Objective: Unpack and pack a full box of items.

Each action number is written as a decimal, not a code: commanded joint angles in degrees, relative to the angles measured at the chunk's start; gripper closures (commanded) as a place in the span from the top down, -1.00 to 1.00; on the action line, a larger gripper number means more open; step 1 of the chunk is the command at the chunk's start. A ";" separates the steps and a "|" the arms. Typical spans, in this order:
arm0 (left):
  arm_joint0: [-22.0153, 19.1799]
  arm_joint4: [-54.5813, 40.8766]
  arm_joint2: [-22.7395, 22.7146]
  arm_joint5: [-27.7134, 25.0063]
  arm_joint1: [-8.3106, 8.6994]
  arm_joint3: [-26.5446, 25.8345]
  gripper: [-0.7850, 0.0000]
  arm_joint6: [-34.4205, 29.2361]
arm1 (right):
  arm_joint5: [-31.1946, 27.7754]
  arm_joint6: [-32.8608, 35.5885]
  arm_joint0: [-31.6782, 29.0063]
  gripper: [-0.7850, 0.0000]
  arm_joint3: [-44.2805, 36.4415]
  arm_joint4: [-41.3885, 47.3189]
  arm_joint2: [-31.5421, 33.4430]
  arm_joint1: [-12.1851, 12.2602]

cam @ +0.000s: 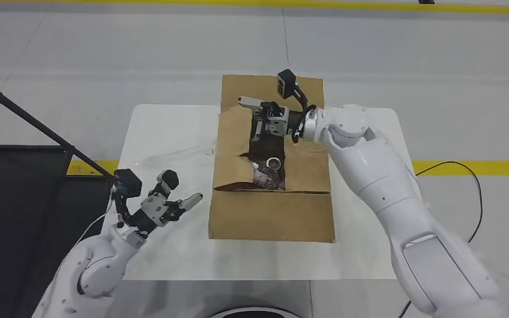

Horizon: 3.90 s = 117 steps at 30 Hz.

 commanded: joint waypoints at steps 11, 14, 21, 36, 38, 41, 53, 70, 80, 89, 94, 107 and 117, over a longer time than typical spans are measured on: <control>-3.26 9.64 7.48 13.05 -0.99 -4.21 1.00 -0.96 | -1.33 -2.08 0.90 1.00 -2.74 -0.68 -0.61 -1.84; -3.99 10.46 8.64 15.02 -1.19 -4.60 1.00 -1.35 | -1.59 -1.85 1.09 1.00 -2.98 -0.73 -0.96 -2.33; -5.73 8.90 10.31 20.89 -1.88 -4.48 1.00 -0.02 | -2.20 -0.47 1.88 1.00 -2.50 -1.43 -2.33 -3.72; -1.99 0.28 1.17 19.44 -1.71 -3.15 1.00 1.77 | -7.67 3.57 -0.48 1.00 -6.86 -4.10 3.92 -1.74; -1.34 -0.74 -0.39 19.01 -1.64 -2.26 1.00 1.75 | -8.17 3.87 -2.01 1.00 -9.43 -5.08 6.11 -0.72; -0.93 -2.06 -1.78 18.14 -1.58 -0.78 1.00 1.22 | -8.42 3.97 -5.04 1.00 -14.18 -6.85 9.78 0.95; -2.78 -4.31 -3.20 15.49 -1.45 5.91 1.00 -1.74 | -6.23 4.66 -20.53 1.00 -34.43 -10.89 24.83 6.40; -3.92 -5.06 -4.59 12.71 -1.20 8.31 1.00 -4.24 | -3.87 4.76 -23.81 1.00 -37.80 -10.45 28.96 7.62; -1.05 -5.58 -8.47 11.46 -0.95 0.83 1.00 -3.91 | -7.16 5.71 -26.59 1.00 -40.84 -10.69 30.07 8.19; -0.48 -10.92 -13.02 9.32 -0.48 -9.96 1.00 -8.62 | -12.97 10.70 -31.74 1.00 -46.29 -10.14 35.49 9.89; -2.18 -12.39 -11.91 10.70 -0.29 -14.94 1.00 -12.90 | -14.58 13.09 -34.46 1.00 -47.55 -9.32 38.87 10.88; -20.42 -8.12 10.73 21.44 -0.94 -12.82 1.00 -25.50 | -21.29 17.82 -42.25 1.00 -47.07 -4.02 49.11 13.30; -28.73 -10.57 19.38 25.28 -2.05 -7.23 1.00 -28.87 | -21.74 17.37 -43.60 1.00 -46.34 -3.16 50.99 13.88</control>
